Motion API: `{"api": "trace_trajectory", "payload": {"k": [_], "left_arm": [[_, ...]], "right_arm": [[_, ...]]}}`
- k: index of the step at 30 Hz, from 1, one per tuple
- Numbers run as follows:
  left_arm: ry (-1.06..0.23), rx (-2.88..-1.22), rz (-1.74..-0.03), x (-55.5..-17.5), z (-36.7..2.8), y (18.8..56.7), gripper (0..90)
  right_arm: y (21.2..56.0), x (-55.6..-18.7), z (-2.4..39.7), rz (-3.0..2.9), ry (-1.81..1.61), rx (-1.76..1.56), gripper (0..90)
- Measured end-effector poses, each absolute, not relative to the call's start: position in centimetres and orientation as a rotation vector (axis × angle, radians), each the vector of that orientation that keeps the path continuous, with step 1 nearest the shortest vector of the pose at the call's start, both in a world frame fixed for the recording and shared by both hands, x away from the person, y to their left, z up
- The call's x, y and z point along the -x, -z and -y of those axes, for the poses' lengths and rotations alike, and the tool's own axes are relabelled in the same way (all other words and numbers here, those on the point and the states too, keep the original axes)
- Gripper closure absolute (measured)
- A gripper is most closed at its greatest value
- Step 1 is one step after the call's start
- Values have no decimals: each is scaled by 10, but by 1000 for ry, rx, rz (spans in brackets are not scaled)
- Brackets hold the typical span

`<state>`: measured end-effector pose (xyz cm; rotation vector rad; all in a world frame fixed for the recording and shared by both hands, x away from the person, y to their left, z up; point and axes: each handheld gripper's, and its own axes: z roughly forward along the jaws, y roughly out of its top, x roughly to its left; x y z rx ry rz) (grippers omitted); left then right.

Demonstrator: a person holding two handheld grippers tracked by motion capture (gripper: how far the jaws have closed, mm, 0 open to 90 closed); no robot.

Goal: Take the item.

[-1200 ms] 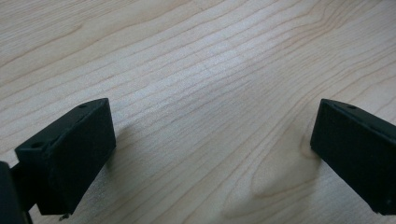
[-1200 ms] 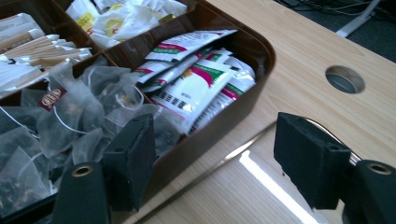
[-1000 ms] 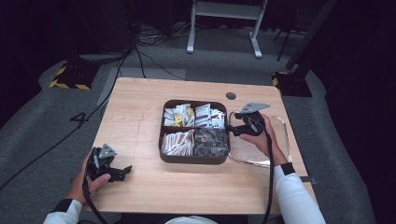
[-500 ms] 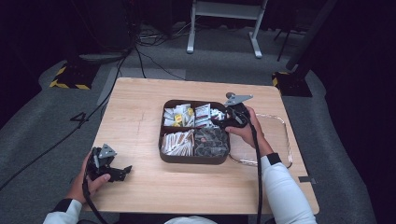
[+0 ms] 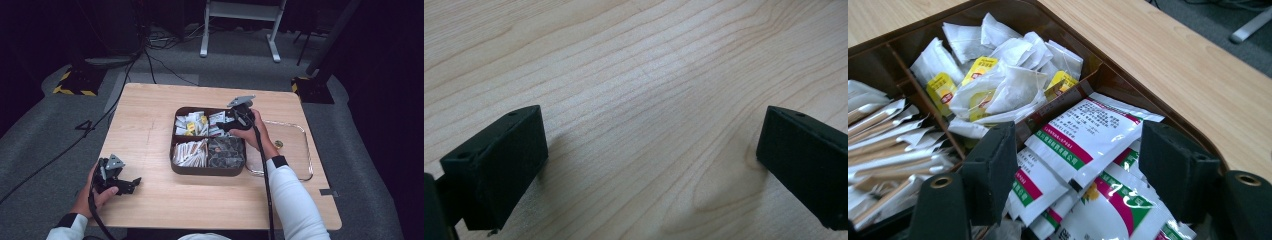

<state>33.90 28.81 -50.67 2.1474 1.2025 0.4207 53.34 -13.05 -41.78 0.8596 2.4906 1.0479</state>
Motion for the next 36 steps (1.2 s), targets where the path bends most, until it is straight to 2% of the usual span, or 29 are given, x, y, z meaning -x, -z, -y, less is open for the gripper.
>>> {"api": "trace_trajectory", "payload": {"k": [21,30,32,34,36], "left_arm": [[-421,-2148,-1202,-339,-288,507,3],[-423,-2147,-1205,-339,-288,507,3],[-423,-2147,-1205,-339,-288,507,3],[-424,-2146,-1205,-339,-288,507,3],[-423,-2146,-1205,-339,-288,507,3]], "right_arm": [[440,-564,112,-2518,-965,-1037,269],[431,-560,106,-2507,-1039,-986,323],[432,-560,104,-2508,-1040,-984,375],[431,-560,104,-2498,-1065,-974,468],[431,-560,102,-2504,-1082,-964,479]]}}
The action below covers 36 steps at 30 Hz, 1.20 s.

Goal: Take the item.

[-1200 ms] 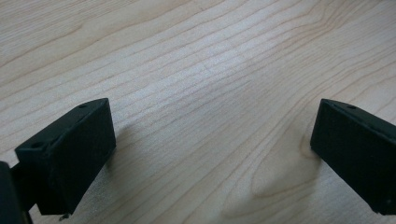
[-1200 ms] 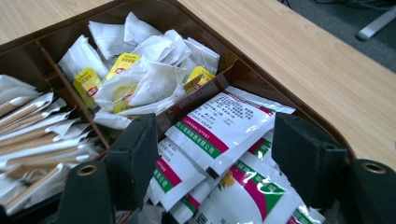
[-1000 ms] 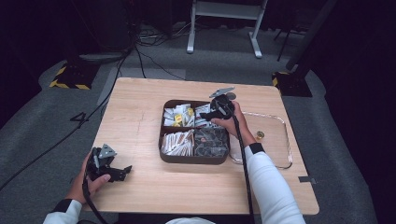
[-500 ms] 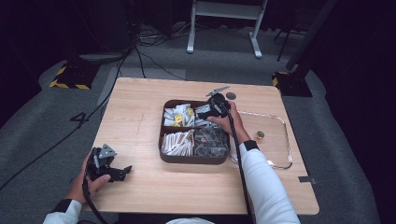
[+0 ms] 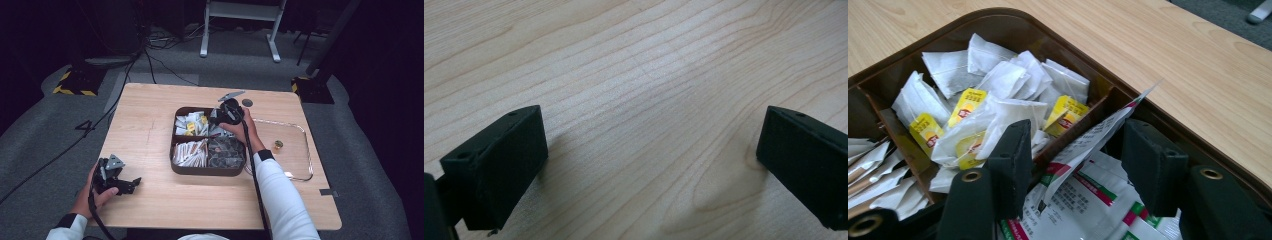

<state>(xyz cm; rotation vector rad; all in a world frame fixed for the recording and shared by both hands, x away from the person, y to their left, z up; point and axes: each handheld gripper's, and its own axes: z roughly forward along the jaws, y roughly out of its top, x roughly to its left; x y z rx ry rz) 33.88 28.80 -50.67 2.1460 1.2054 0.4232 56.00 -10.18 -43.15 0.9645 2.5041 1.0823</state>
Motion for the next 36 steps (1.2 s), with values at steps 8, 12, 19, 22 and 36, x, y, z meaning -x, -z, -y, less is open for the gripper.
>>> {"api": "trace_trajectory", "payload": {"k": [8,12,19,22,36], "left_arm": [[-424,-2146,-1206,-339,-288,507,3],[-424,-2147,-1206,-339,-288,507,3],[-425,-2146,-1207,-339,-288,507,3],[-427,-2149,-1205,-339,-288,507,3],[-428,-2142,-1209,-338,-288,507,3]], "right_arm": [[440,-562,90,-2541,-974,-953,601],[441,-562,88,-2538,-958,-955,660],[439,-560,92,-2503,-988,-966,823],[440,-559,93,-2485,-982,-958,852],[423,-541,110,-2412,-1077,-889,882]]}}
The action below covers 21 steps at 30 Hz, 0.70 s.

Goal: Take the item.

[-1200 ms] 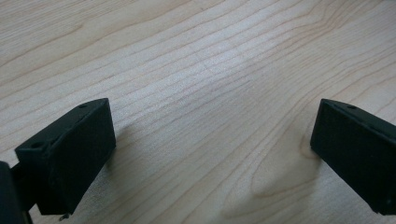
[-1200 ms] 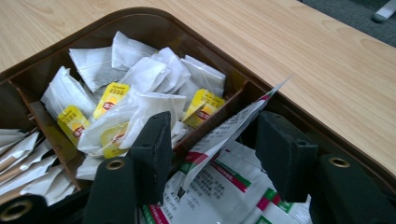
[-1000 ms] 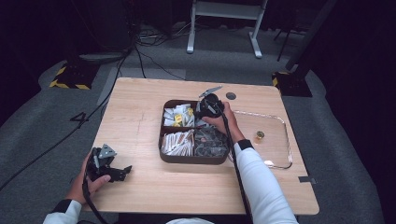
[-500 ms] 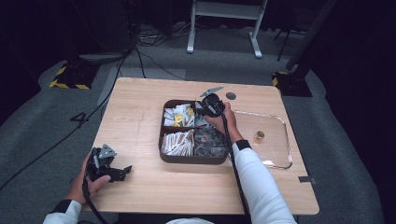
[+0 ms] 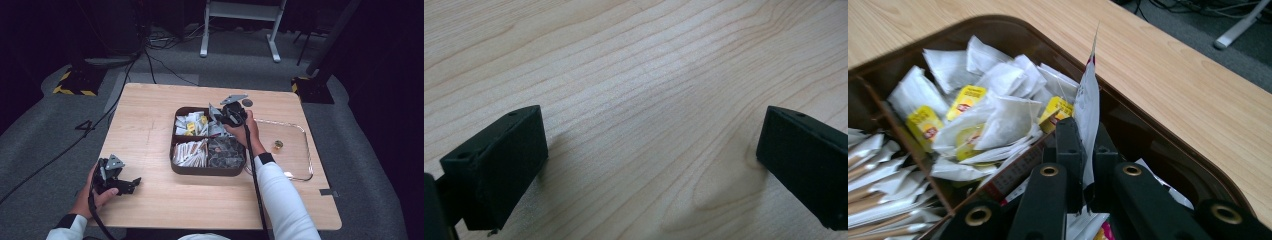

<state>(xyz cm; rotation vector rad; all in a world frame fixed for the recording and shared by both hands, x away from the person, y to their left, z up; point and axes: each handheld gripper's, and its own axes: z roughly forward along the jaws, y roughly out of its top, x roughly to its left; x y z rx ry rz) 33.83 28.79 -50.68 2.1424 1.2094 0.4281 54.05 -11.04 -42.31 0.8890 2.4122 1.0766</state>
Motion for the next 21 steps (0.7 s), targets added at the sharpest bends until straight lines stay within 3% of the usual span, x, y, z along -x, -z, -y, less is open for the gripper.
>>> {"api": "trace_trajectory", "payload": {"k": [21], "left_arm": [[-430,-2144,-1208,-338,-288,507,3]], "right_arm": [[404,-495,148,-2370,-1271,-769,883]]}}
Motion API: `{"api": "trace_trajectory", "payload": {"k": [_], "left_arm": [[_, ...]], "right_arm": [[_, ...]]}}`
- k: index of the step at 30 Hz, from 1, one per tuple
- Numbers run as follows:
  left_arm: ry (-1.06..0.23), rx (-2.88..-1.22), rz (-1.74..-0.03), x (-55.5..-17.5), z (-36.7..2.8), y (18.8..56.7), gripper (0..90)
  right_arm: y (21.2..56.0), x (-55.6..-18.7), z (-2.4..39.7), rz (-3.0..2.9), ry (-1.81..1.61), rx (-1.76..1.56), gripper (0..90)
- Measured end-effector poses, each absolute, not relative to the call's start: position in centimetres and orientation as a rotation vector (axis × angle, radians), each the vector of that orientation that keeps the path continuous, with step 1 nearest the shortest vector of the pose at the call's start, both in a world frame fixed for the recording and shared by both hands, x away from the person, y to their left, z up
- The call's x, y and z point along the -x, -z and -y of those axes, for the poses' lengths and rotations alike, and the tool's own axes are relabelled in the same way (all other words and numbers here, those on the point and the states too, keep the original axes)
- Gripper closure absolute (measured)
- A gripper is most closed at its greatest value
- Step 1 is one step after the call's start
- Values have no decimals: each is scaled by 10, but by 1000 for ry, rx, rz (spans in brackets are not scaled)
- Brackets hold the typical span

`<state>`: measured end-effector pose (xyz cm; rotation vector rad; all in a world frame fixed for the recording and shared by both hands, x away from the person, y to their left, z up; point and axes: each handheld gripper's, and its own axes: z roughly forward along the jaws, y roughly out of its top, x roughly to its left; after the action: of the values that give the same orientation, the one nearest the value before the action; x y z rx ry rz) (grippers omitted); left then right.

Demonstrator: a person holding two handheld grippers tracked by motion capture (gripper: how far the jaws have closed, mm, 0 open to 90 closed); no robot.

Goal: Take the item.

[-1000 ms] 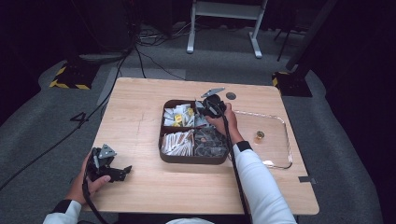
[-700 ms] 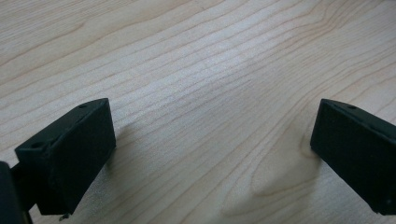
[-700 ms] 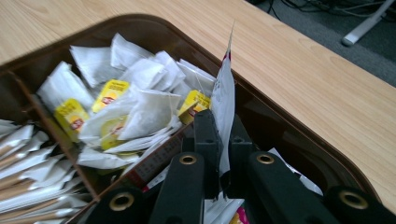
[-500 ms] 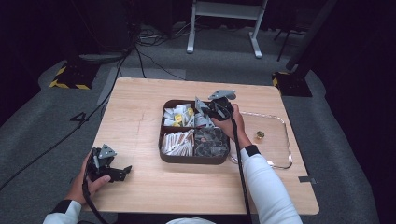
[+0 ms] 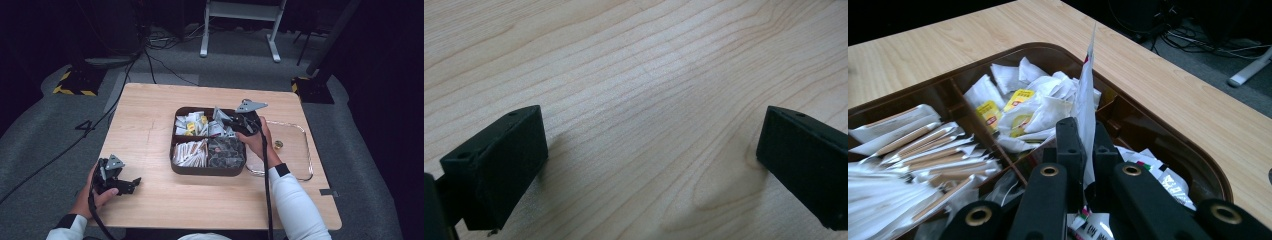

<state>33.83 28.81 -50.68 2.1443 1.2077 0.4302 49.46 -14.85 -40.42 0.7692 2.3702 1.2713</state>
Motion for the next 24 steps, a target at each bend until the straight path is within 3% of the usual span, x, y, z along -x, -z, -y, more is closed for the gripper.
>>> {"api": "trace_trajectory", "payload": {"k": [24], "left_arm": [[-435,-2144,-1210,-338,-288,507,3]], "right_arm": [[384,-448,165,-2387,-1381,-624,883]]}}
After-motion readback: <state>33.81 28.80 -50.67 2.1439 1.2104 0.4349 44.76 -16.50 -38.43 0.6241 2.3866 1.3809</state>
